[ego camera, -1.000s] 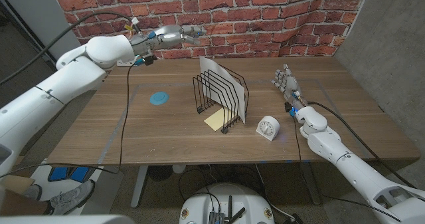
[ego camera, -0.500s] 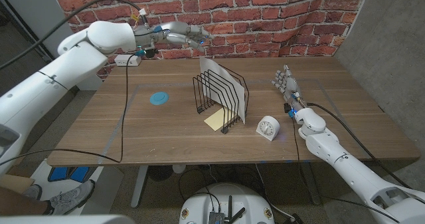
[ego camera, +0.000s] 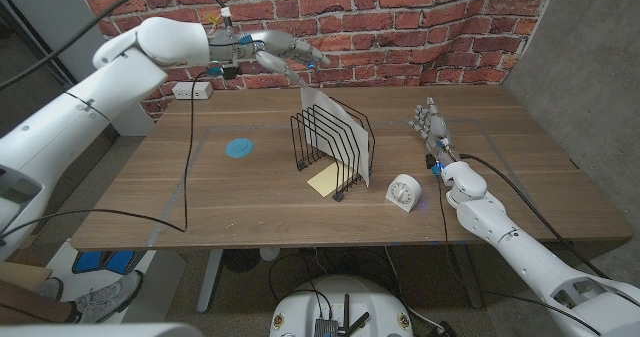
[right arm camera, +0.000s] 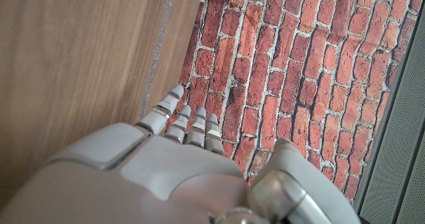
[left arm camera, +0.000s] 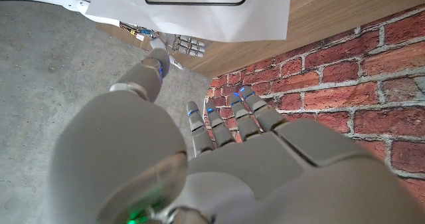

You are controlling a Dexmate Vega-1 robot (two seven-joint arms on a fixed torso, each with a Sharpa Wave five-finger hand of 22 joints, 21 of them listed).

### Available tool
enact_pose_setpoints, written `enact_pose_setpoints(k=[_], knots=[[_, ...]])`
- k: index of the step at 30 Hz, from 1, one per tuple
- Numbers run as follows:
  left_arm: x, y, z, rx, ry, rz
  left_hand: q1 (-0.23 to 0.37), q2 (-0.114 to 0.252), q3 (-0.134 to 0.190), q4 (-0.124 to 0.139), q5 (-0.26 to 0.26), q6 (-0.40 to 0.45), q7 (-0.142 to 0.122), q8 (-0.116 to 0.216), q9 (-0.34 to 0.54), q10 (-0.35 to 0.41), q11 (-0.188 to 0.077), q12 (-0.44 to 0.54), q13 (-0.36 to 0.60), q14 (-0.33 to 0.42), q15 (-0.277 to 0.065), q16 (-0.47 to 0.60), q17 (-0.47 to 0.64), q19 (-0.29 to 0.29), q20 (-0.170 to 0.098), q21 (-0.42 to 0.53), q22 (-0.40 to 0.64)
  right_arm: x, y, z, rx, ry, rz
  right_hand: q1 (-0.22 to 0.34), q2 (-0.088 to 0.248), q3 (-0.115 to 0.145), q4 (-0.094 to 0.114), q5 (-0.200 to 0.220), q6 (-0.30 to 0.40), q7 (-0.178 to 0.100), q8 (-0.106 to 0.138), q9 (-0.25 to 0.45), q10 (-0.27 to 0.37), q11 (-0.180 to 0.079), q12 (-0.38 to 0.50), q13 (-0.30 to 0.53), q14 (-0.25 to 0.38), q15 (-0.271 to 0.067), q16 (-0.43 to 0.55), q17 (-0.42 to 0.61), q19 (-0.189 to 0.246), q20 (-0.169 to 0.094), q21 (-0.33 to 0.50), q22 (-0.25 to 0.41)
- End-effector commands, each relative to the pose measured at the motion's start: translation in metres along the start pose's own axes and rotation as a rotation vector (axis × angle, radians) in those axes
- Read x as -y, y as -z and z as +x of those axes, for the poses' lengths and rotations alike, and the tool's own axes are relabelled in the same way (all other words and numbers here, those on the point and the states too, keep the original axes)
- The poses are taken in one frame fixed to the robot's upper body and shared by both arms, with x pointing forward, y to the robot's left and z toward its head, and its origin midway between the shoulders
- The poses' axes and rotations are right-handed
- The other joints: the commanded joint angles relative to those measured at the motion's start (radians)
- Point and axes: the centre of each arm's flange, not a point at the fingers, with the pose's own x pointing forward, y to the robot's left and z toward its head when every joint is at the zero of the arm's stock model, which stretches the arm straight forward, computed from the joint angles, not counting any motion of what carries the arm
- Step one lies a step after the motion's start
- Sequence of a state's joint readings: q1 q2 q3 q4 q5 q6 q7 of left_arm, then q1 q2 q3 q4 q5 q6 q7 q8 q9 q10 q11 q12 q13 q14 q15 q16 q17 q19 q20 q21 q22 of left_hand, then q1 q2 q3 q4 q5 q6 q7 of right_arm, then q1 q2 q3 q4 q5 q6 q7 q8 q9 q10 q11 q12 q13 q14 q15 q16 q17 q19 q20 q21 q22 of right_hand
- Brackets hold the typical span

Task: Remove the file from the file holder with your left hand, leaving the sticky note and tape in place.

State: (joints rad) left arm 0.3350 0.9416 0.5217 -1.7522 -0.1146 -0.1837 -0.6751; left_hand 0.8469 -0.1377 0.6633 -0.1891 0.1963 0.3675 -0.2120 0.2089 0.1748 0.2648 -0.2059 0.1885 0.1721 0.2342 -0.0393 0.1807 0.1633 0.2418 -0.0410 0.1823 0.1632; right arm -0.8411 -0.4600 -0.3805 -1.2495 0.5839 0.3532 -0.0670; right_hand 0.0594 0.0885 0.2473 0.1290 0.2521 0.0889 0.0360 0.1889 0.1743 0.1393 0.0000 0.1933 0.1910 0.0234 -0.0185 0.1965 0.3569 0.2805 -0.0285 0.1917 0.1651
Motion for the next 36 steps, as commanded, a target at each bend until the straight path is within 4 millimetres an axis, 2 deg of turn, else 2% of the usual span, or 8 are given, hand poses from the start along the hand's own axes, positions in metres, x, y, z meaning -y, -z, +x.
enact_pose_setpoints(k=[1, 8, 13, 24, 26, 29, 36], knots=[[-0.006, -0.012, 0.017, 0.019, 0.099, 0.115, 0.027, -0.003, -0.008, -0.002, -0.002, 0.005, -0.003, -0.001, 0.005, 0.006, -0.002, -0.003, 0.003, 0.009, -0.178, -0.006, 0.002, 0.004, -0.074, 0.000, 0.002, -0.002, 0.001, 0.002, 0.003, 0.015, -0.001, -0.004, 0.025, 0.006, 0.001, 0.010, 0.011, -0.002, 0.002, 0.002, 0.005, 0.000, 0.003, -0.001, 0.010, 0.001, 0.005, 0.000, 0.007, 0.001, -0.001, 0.002], [-0.009, -0.021, 0.022, 0.017, 0.142, 0.187, 0.069, -0.011, -0.022, 0.000, -0.007, 0.024, -0.001, 0.005, 0.005, 0.017, -0.002, 0.000, 0.003, 0.015, -0.177, -0.005, 0.002, 0.006, -0.078, 0.001, 0.001, -0.001, 0.002, 0.002, -0.001, 0.024, -0.001, -0.004, 0.025, 0.007, 0.001, 0.010, 0.012, -0.002, 0.002, 0.002, 0.004, 0.000, 0.002, -0.001, 0.012, 0.003, 0.005, -0.002, 0.007, 0.003, -0.001, 0.003], [-0.010, -0.028, 0.023, 0.015, 0.142, 0.258, 0.121, -0.012, -0.051, 0.005, -0.011, 0.059, 0.006, 0.012, 0.005, 0.048, -0.002, 0.005, 0.003, 0.035, -0.178, -0.002, 0.003, 0.020, -0.090, 0.004, 0.002, -0.002, 0.002, 0.003, 0.000, 0.025, 0.002, -0.005, 0.025, 0.008, 0.001, 0.010, 0.012, -0.002, 0.001, 0.002, 0.004, 0.000, 0.002, -0.001, 0.011, 0.004, 0.005, -0.004, 0.007, 0.003, -0.001, 0.003], [-0.007, -0.043, 0.027, 0.016, 0.155, 0.389, 0.159, -0.011, -0.080, 0.007, -0.013, 0.064, 0.008, 0.006, 0.004, 0.063, -0.004, 0.002, 0.003, 0.056, -0.179, -0.003, 0.003, 0.009, -0.104, -0.002, 0.002, -0.001, 0.002, 0.004, -0.004, 0.031, -0.001, -0.006, 0.025, 0.009, 0.001, 0.010, 0.013, -0.002, 0.001, 0.002, 0.006, -0.001, 0.002, -0.001, 0.013, 0.001, 0.006, -0.009, 0.009, 0.004, -0.001, 0.003], [-0.006, -0.046, 0.028, 0.013, 0.164, 0.413, 0.165, -0.011, -0.086, 0.008, -0.014, 0.065, 0.008, 0.004, 0.004, 0.064, -0.004, 0.001, 0.003, 0.056, -0.179, -0.004, 0.003, 0.004, -0.118, -0.002, 0.002, -0.001, 0.001, 0.004, -0.005, 0.031, -0.003, -0.006, 0.026, 0.010, 0.001, 0.010, 0.013, -0.002, 0.001, 0.002, 0.006, -0.001, 0.002, -0.001, 0.014, 0.002, 0.006, -0.010, 0.010, 0.005, -0.001, 0.003], [-0.004, -0.051, 0.030, 0.004, 0.178, 0.469, 0.178, -0.013, -0.114, 0.011, -0.017, 0.071, 0.016, 0.002, 0.004, 0.078, -0.001, 0.002, 0.003, 0.063, -0.177, -0.004, 0.002, 0.005, -0.160, 0.001, 0.003, -0.002, 0.001, 0.004, -0.006, 0.031, -0.002, -0.006, 0.026, 0.010, 0.001, 0.010, 0.014, -0.002, 0.001, 0.002, 0.008, 0.000, 0.003, -0.001, 0.016, 0.002, 0.007, -0.011, 0.011, 0.005, -0.001, 0.003], [-0.001, -0.058, 0.034, 0.011, 0.190, 0.517, 0.182, -0.018, -0.133, 0.012, -0.020, 0.086, 0.023, 0.006, 0.004, 0.090, -0.001, 0.004, 0.003, 0.069, -0.176, -0.004, 0.002, 0.001, -0.169, -0.001, 0.003, -0.001, 0.001, 0.003, -0.006, 0.036, -0.003, -0.007, 0.026, 0.011, 0.001, 0.010, 0.016, 0.001, 0.002, 0.002, 0.011, 0.000, 0.003, -0.001, 0.018, 0.001, 0.008, -0.013, 0.015, 0.004, 0.000, 0.003]])
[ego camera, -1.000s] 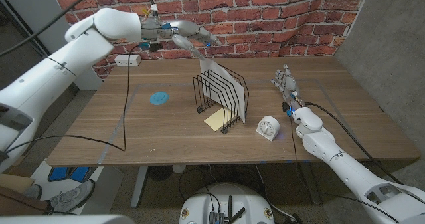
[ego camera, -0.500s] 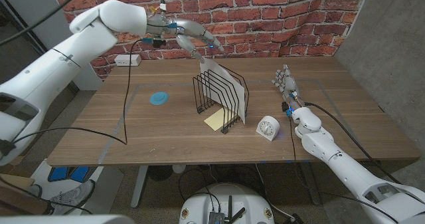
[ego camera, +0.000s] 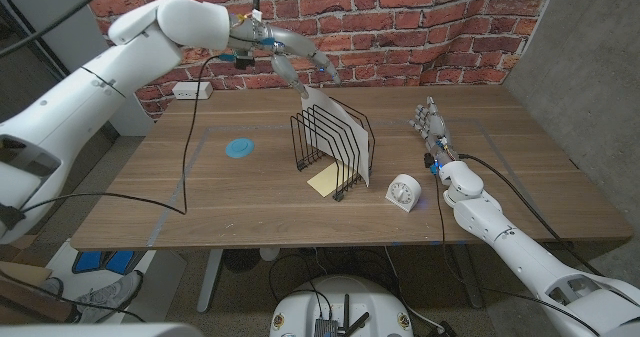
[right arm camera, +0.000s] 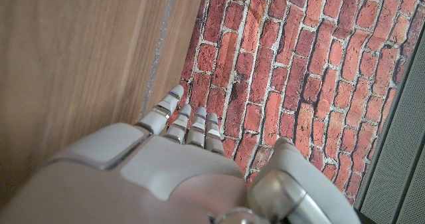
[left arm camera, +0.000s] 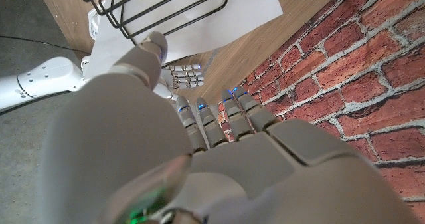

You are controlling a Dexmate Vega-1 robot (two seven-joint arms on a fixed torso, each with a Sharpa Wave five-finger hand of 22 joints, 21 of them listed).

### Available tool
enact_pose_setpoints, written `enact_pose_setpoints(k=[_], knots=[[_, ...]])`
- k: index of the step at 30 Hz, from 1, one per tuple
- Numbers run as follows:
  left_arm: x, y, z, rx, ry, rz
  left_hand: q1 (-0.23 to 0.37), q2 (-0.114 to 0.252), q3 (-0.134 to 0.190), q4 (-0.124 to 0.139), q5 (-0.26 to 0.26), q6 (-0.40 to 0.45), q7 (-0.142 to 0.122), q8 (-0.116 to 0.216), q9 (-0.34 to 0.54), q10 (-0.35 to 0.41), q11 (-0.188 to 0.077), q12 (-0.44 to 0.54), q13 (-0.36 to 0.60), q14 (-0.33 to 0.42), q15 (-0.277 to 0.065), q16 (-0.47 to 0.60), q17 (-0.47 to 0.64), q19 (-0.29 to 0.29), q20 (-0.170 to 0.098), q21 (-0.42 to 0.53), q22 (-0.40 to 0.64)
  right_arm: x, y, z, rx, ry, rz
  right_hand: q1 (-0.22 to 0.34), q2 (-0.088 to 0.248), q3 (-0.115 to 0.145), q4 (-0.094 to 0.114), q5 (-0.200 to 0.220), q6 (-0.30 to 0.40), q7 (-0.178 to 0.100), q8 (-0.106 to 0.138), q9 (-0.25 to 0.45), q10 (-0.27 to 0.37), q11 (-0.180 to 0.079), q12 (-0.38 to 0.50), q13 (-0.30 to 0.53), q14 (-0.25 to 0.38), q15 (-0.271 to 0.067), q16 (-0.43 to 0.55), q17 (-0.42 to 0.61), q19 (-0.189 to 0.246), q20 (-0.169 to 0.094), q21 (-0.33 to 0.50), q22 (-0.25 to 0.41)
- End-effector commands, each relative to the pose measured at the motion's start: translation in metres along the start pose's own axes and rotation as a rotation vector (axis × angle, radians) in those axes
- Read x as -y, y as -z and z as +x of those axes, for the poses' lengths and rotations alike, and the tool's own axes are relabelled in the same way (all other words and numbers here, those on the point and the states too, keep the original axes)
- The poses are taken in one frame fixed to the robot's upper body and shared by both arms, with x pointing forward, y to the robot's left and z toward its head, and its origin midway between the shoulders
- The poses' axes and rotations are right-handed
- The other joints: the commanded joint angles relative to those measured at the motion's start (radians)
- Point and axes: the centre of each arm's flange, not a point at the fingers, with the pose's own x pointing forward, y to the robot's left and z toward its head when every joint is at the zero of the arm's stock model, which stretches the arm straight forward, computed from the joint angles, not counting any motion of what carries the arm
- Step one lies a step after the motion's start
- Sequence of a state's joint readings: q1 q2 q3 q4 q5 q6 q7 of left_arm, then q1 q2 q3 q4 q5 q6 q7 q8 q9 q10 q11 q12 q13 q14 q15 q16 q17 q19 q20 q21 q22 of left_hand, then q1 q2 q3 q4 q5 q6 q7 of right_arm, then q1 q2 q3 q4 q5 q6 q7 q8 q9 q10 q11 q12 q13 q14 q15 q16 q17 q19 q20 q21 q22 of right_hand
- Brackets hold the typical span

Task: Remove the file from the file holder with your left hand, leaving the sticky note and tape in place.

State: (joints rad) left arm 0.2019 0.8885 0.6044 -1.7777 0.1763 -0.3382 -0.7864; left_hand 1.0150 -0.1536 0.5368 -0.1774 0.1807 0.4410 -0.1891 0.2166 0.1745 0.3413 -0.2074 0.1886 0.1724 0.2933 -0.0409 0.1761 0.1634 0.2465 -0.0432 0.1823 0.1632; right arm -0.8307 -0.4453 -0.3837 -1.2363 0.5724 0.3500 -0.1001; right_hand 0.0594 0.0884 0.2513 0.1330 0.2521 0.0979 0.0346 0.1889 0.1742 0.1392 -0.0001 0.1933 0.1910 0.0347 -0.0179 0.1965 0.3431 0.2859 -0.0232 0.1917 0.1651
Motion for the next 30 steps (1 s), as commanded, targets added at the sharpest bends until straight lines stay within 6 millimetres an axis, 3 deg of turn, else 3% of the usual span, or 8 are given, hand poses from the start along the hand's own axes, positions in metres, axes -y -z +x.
enact_pose_setpoints(k=[1, 30], knots=[[-0.002, -0.016, 0.007, -0.002, 0.033, 0.124, 0.014, -0.002, -0.007, 0.000, -0.005, 0.013, -0.001, -0.002, 0.004, 0.014, 0.001, 0.004, 0.002, 0.011, -0.175, 0.001, 0.002, -0.004, -0.167, -0.001, 0.003, 0.000, -0.001, 0.000, -0.004, 0.006, -0.002, -0.007, 0.026, 0.007, -0.003, 0.010, 0.007, 0.002, 0.002, 0.003, 0.012, 0.001, 0.004, -0.001, 0.007, 0.001, 0.008, 0.001, 0.010, -0.001, 0.000, 0.003], [0.019, -0.035, 0.026, -0.016, -0.026, 0.259, 0.042, 0.019, -0.072, 0.008, -0.005, 0.106, 0.010, 0.009, 0.004, 0.119, 0.004, 0.015, 0.002, 0.096, -0.174, 0.009, 0.003, 0.015, -0.166, 0.007, 0.004, 0.006, -0.001, -0.008, -0.011, 0.007, -0.005, -0.008, 0.026, 0.010, -0.003, 0.009, 0.015, -0.003, 0.003, 0.003, 0.016, -0.001, 0.003, -0.001, 0.011, 0.000, 0.009, -0.007, 0.017, -0.001, 0.001, 0.003]])
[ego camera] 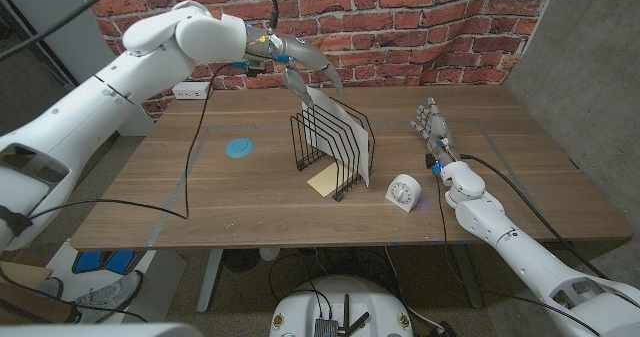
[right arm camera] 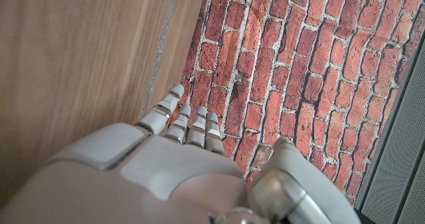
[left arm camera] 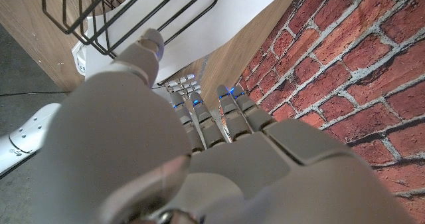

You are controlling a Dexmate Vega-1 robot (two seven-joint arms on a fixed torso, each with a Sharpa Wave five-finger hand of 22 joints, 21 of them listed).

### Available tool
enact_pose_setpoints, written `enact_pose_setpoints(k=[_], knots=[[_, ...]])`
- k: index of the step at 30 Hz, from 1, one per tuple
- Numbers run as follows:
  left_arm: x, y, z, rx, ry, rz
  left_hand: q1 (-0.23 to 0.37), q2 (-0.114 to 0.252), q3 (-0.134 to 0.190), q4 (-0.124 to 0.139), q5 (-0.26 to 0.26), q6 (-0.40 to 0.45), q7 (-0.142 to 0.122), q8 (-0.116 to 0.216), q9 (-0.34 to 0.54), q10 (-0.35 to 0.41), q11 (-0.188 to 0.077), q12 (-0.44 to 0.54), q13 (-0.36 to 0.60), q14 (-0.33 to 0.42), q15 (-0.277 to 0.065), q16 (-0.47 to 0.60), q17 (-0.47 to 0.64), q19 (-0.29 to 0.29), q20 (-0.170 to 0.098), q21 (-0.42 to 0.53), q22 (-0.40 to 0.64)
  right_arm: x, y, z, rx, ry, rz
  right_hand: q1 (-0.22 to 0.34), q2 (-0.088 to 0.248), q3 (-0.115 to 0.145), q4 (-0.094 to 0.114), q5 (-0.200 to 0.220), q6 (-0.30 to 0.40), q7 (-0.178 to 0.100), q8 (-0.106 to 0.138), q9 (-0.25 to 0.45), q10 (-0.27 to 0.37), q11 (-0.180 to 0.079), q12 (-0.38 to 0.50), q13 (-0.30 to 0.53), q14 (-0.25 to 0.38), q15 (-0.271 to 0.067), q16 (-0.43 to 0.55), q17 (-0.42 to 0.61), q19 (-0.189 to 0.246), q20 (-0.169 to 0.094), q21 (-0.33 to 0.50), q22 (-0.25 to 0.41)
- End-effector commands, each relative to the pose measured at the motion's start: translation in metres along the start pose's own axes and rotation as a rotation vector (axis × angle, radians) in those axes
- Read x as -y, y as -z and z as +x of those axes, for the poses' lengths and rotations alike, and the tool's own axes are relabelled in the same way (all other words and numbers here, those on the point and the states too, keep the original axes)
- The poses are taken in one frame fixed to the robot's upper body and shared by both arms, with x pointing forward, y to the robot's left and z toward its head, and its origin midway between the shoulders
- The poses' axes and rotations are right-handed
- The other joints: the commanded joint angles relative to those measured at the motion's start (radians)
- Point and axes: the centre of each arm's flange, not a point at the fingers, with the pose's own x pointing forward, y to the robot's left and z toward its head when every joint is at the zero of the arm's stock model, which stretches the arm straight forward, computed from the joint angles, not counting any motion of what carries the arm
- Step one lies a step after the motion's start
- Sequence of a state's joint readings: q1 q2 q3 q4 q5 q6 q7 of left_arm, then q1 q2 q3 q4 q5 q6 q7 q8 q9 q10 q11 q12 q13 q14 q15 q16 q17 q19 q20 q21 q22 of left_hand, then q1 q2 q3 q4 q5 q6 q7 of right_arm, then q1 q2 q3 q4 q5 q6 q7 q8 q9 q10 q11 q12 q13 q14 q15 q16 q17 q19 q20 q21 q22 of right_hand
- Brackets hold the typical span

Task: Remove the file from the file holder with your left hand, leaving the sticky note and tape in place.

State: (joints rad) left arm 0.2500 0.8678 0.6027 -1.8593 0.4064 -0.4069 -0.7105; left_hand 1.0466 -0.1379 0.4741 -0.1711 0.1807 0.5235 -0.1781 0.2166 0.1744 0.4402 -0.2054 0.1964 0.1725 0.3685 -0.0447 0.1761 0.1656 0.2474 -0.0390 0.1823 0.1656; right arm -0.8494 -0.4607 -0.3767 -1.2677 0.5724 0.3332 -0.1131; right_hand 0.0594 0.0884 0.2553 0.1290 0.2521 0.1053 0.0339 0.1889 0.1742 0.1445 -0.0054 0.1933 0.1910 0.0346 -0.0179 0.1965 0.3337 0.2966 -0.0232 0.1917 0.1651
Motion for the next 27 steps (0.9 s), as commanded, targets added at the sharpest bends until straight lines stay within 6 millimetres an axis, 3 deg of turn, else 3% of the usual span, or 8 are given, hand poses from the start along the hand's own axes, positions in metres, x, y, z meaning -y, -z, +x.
enact_pose_setpoints(k=[1, 11, 20, 27], knots=[[0.004, -0.007, 0.008, -0.003, -0.027, 0.036, 0.012, 0.006, -0.013, 0.002, -0.005, 0.031, 0.001, 0.010, 0.005, 0.027, 0.001, 0.007, 0.002, 0.029, -0.170, 0.009, 0.001, 0.018, -0.170, 0.007, 0.002, 0.003, 0.000, -0.003, -0.005, 0.000, 0.002, -0.008, 0.027, 0.006, 0.001, 0.009, 0.007, -0.003, 0.003, 0.003, 0.011, 0.004, 0.003, -0.001, 0.011, 0.000, 0.009, 0.002, 0.006, -0.001, 0.001, 0.003], [0.007, -0.007, 0.014, 0.010, -0.049, 0.021, 0.025, 0.028, -0.050, 0.006, 0.000, 0.094, 0.042, 0.003, 0.002, 0.106, 0.005, 0.010, 0.001, 0.111, -0.168, 0.014, 0.002, 0.044, -0.172, 0.009, 0.002, 0.006, 0.000, -0.006, -0.005, 0.002, 0.000, -0.009, 0.027, 0.009, 0.001, 0.010, 0.010, -0.007, 0.003, 0.003, 0.009, 0.005, 0.002, -0.001, 0.013, -0.001, 0.010, -0.002, 0.009, 0.000, 0.001, 0.003], [0.011, -0.009, 0.017, 0.011, -0.045, 0.019, 0.026, 0.041, -0.069, 0.008, 0.003, 0.132, 0.061, 0.001, 0.002, 0.151, 0.008, 0.013, 0.001, 0.161, -0.165, 0.018, 0.002, 0.055, -0.174, 0.008, 0.002, 0.009, -0.001, -0.009, -0.005, 0.004, 0.000, -0.008, 0.028, 0.010, 0.001, 0.010, 0.012, -0.008, 0.003, 0.003, 0.012, 0.003, 0.003, -0.001, 0.013, 0.000, 0.010, -0.005, 0.010, -0.001, 0.000, 0.003], [0.014, -0.010, 0.019, 0.011, -0.044, 0.016, 0.035, 0.052, -0.081, 0.007, 0.005, 0.169, 0.062, 0.001, 0.003, 0.184, 0.007, 0.013, 0.001, 0.200, -0.167, 0.021, 0.003, 0.067, -0.174, 0.009, 0.002, 0.010, -0.004, -0.012, -0.001, 0.002, -0.004, -0.009, 0.028, 0.011, 0.001, 0.010, 0.015, -0.008, 0.004, 0.003, 0.010, 0.004, 0.002, -0.001, 0.013, 0.000, 0.010, -0.007, 0.011, -0.001, 0.000, 0.003]])
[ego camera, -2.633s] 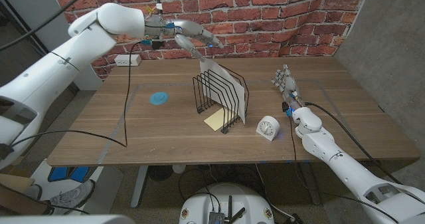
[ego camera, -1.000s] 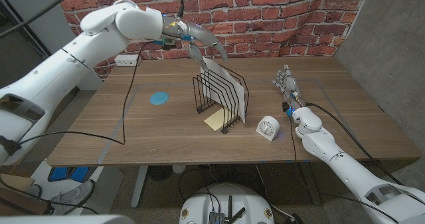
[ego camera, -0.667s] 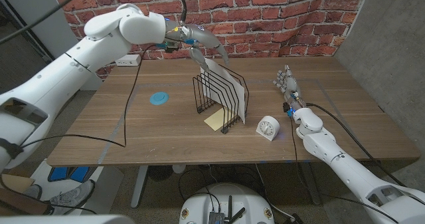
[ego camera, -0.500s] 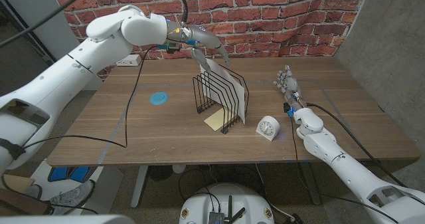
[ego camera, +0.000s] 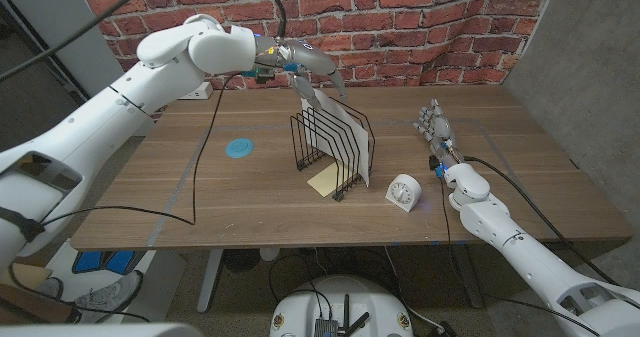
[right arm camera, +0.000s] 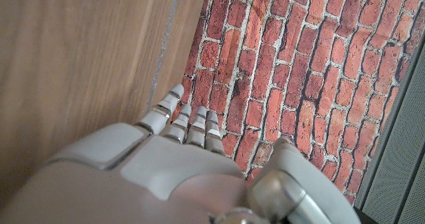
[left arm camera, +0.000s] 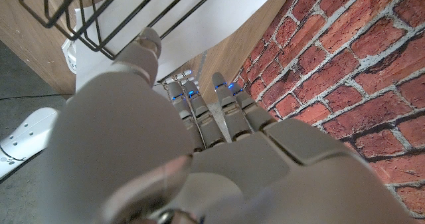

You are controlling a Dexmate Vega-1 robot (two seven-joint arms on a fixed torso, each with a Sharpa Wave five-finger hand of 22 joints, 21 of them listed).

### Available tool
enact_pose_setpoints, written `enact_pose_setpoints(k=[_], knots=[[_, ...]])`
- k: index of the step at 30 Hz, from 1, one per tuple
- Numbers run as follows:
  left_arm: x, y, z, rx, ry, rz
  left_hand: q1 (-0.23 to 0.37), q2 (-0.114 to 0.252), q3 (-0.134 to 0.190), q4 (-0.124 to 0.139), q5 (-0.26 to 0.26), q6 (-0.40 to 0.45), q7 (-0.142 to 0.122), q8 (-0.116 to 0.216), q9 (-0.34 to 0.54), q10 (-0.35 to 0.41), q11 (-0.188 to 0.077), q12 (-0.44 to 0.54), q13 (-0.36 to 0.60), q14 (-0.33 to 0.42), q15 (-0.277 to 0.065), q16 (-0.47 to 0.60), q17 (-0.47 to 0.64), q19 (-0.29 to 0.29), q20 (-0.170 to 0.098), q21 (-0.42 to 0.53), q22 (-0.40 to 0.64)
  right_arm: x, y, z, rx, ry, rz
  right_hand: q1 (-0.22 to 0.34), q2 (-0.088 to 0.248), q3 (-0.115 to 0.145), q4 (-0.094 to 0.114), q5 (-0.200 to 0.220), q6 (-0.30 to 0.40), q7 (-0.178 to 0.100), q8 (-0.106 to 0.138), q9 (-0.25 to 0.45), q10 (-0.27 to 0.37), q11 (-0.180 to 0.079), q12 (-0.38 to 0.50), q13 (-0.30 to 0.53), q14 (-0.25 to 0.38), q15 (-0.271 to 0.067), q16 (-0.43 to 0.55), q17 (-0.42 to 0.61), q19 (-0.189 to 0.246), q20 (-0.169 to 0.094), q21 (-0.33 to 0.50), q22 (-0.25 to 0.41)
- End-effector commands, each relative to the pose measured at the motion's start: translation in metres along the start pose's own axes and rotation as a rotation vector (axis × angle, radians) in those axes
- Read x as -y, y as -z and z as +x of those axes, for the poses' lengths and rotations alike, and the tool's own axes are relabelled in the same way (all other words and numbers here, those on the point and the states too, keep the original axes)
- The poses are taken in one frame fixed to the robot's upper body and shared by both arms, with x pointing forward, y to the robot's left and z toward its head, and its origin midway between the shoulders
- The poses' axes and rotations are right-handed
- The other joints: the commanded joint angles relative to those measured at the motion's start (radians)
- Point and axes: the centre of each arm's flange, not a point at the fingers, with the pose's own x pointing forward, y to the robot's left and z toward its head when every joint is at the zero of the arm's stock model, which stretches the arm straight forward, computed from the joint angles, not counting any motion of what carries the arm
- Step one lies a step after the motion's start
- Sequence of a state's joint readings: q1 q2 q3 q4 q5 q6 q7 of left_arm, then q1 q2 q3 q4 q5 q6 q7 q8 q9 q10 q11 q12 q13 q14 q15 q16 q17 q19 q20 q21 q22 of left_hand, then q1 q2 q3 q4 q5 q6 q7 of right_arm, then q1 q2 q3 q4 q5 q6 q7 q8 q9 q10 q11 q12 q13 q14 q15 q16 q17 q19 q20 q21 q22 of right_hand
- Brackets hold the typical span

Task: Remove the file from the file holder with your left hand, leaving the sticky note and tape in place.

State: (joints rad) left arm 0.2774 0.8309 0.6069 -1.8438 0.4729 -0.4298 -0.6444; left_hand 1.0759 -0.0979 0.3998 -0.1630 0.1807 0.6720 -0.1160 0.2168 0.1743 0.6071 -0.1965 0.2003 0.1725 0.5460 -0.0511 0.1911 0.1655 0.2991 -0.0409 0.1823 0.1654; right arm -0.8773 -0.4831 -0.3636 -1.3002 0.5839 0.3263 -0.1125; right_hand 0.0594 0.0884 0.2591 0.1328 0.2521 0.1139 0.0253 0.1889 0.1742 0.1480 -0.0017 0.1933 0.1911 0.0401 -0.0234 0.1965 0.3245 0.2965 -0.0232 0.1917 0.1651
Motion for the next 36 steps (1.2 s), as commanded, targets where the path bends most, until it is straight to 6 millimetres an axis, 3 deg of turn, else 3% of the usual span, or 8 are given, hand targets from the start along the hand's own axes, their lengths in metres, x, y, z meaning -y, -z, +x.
enact_pose_setpoints(k=[1, 20, 26, 29, 32, 36], knots=[[0.006, -0.003, 0.005, 0.002, 0.001, -0.003, 0.007, 0.013, -0.008, -0.001, 0.005, 0.026, 0.001, 0.000, 0.003, 0.023, 0.000, 0.010, 0.001, 0.028, -0.161, 0.006, 0.003, 0.017, -0.172, 0.009, 0.003, 0.003, -0.003, -0.004, 0.002, 0.000, -0.005, -0.009, 0.028, 0.007, -0.003, 0.010, 0.006, 0.001, 0.004, 0.003, 0.007, 0.000, 0.002, -0.001, 0.008, 0.005, 0.010, 0.003, 0.011, -0.001, 0.000, 0.003], [0.012, 0.002, 0.013, 0.012, -0.023, -0.034, 0.039, 0.048, -0.038, -0.002, 0.011, 0.100, 0.012, -0.010, 0.005, 0.103, -0.004, 0.005, 0.002, 0.151, -0.169, 0.019, 0.008, 0.060, -0.171, 0.014, 0.004, 0.007, -0.004, -0.006, -0.002, 0.003, -0.007, -0.010, 0.028, 0.009, -0.003, 0.010, 0.009, 0.002, 0.004, 0.003, 0.008, -0.002, 0.002, -0.001, 0.008, 0.005, 0.010, -0.001, 0.012, 0.000, -0.001, 0.003], [0.013, 0.002, 0.016, 0.017, -0.023, -0.035, 0.034, 0.047, -0.049, 0.000, 0.010, 0.100, -0.002, -0.016, 0.005, 0.096, 0.000, -0.002, 0.002, 0.171, -0.168, 0.020, 0.008, 0.072, -0.170, 0.015, 0.004, 0.009, -0.004, -0.007, -0.004, 0.008, -0.008, -0.010, 0.028, 0.010, -0.003, 0.010, 0.010, 0.002, 0.004, 0.003, 0.007, -0.001, 0.001, -0.001, 0.008, 0.005, 0.010, -0.002, 0.012, 0.001, -0.001, 0.003], [0.013, 0.003, 0.018, 0.019, -0.021, -0.037, 0.034, 0.045, -0.062, 0.000, 0.010, 0.100, -0.058, -0.023, 0.006, 0.099, 0.005, -0.005, 0.003, 0.184, -0.170, 0.015, 0.006, 0.087, -0.171, 0.016, 0.004, 0.010, -0.004, -0.007, -0.005, 0.010, -0.009, -0.011, 0.028, 0.010, -0.002, 0.010, 0.010, 0.001, 0.004, 0.003, 0.008, -0.001, 0.001, -0.001, 0.009, 0.006, 0.010, -0.003, 0.012, 0.001, -0.001, 0.003], [0.014, 0.003, 0.019, 0.019, -0.015, -0.036, 0.031, 0.046, -0.069, 0.001, 0.011, 0.104, -0.091, -0.025, 0.006, 0.112, 0.006, -0.002, 0.003, 0.194, -0.169, 0.011, 0.005, 0.094, -0.172, 0.015, 0.004, 0.010, -0.004, -0.008, -0.006, 0.012, -0.009, -0.011, 0.028, 0.011, -0.002, 0.010, 0.011, 0.000, 0.004, 0.003, 0.008, -0.002, 0.001, -0.001, 0.009, 0.006, 0.011, -0.004, 0.012, 0.002, -0.001, 0.003], [0.014, 0.004, 0.020, 0.018, -0.013, -0.040, 0.027, 0.051, -0.070, 0.003, 0.013, 0.101, -0.100, -0.029, 0.006, 0.132, 0.005, 0.002, 0.003, 0.200, -0.166, 0.004, 0.002, 0.102, -0.172, 0.014, 0.004, 0.011, -0.004, -0.007, -0.008, 0.013, -0.008, -0.011, 0.028, 0.011, -0.002, 0.010, 0.012, -0.001, 0.004, 0.003, 0.009, -0.003, 0.002, -0.001, 0.010, 0.007, 0.011, -0.005, 0.012, 0.002, -0.001, 0.003]])
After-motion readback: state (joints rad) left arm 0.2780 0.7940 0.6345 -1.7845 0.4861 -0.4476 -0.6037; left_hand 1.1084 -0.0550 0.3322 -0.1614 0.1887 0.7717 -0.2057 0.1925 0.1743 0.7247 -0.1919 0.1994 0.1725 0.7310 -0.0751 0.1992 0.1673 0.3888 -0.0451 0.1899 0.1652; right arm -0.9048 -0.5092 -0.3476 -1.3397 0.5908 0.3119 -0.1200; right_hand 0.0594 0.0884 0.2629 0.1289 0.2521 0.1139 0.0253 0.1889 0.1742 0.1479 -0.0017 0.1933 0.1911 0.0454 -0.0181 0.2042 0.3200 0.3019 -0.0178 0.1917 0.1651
